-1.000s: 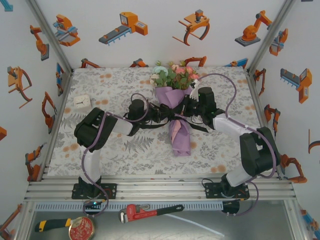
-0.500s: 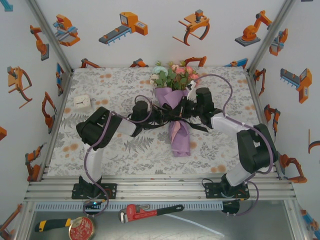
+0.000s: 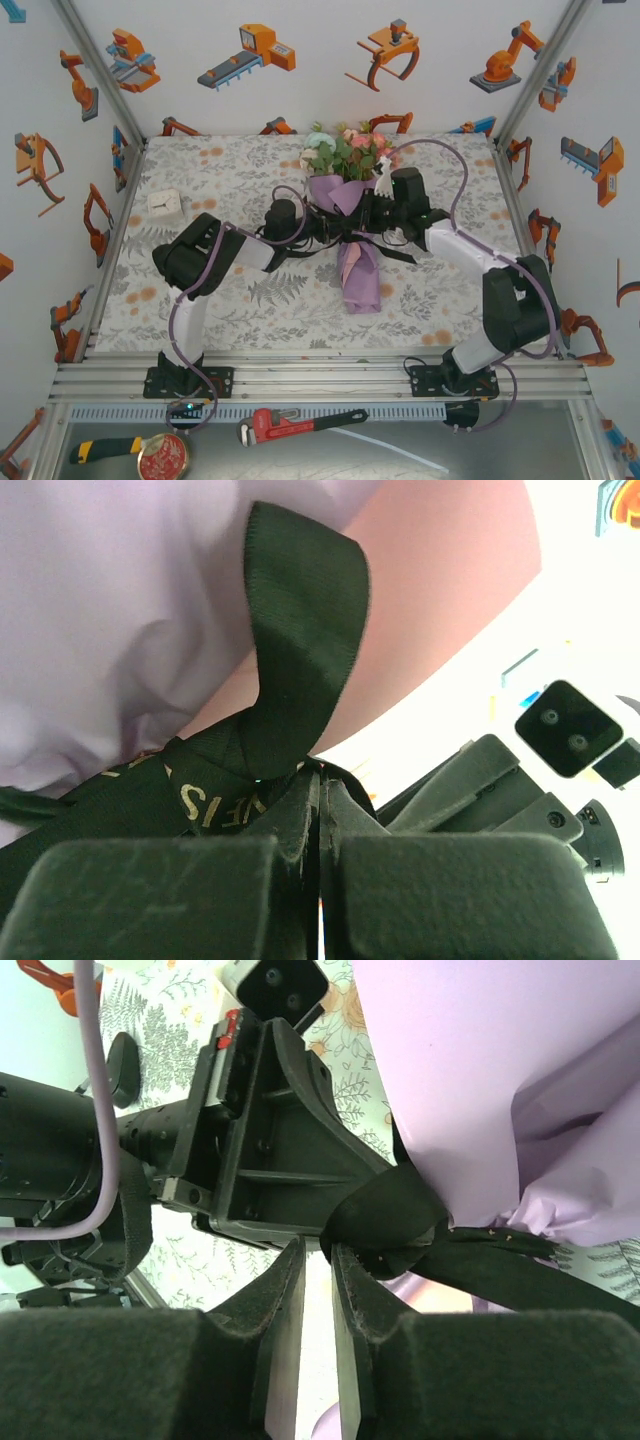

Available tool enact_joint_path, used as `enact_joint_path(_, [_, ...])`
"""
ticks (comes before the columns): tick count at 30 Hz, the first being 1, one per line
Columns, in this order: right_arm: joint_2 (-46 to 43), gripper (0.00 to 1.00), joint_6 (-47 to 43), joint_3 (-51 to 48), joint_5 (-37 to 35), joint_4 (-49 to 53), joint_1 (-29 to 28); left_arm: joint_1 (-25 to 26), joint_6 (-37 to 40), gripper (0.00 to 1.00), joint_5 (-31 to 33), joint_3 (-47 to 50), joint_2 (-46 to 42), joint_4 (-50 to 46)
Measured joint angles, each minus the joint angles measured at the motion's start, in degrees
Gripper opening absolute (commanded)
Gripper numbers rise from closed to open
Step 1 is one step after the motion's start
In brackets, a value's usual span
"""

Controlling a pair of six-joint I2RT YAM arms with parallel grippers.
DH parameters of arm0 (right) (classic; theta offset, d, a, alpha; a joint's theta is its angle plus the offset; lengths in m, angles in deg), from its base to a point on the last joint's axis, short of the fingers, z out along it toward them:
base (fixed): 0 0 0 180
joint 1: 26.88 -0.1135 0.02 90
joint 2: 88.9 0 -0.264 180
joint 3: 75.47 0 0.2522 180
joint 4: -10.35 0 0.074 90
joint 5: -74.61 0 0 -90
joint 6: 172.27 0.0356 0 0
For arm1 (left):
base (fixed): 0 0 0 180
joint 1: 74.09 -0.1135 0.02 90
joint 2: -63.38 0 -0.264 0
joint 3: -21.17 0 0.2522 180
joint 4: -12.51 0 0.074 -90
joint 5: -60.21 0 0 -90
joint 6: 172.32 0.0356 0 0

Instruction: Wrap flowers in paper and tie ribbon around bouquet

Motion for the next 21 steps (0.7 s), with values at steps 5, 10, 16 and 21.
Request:
enact_joint_path(5, [-1.7, 0.32, -1.2, 0.1, -1.6, 2.4, 0.0, 0.0, -0.4, 0.00, -0.3, -0.1, 0.0, 1.5])
enact_joint_path(10, [-5.3, 0.35, -2.7, 0.1, -3.7, 4.4, 0.0, 0.0, -0.7, 0.00, -0.4, 0.0, 0.0, 1.9])
enact_joint_path(16, [-8.8, 0.38, -5.1, -0.3, -6.7, 4.5, 1.1, 0.0, -0.9, 0.00, -0.3, 0.1, 0.0, 2.0])
enact_joint_path(21, [-9.5, 0.40, -9.8, -5.2, -7.6, -1.3, 1.5, 0.0, -0.9, 0.00, -0.3, 0.7, 0.0, 2.4])
